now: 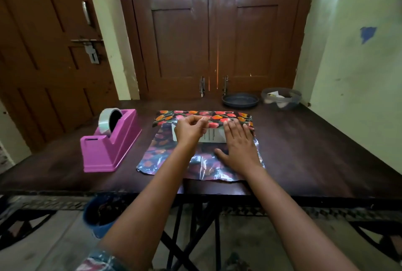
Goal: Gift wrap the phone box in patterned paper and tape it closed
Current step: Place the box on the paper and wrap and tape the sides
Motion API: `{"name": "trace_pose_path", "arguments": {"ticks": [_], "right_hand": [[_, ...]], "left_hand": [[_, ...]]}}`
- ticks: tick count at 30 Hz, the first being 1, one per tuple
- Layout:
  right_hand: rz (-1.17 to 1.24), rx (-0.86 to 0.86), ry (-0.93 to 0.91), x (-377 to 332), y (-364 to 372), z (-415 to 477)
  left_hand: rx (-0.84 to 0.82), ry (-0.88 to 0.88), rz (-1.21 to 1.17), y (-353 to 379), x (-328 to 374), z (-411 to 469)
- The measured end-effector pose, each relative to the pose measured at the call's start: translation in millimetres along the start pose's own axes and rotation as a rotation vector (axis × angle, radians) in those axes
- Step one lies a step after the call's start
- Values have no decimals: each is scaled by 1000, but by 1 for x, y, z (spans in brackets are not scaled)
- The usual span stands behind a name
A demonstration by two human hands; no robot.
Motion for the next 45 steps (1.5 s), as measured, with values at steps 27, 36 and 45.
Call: {"name": "trace_pose_path", "arguments": {"ticks": [27,36,45], "right_hand": [[35,-9,3,0,0,0],[33,-37,5,0,0,-1],[48,-34,9,1,0,-1]], "left_hand": [[71,268,751,20,-16,6],[-121,369,1255,19,1,9],[-333,760,1133,23,16,5]]}}
Point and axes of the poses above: each hand's wrist, its own z-axis towards the middle knuckle, its own y-axis out of the palm, x = y × z, the point moved 5 cm from there along z, towards the middle knuckle, and after that the axes turned 8 degrees about y, right-handed, at the moved point
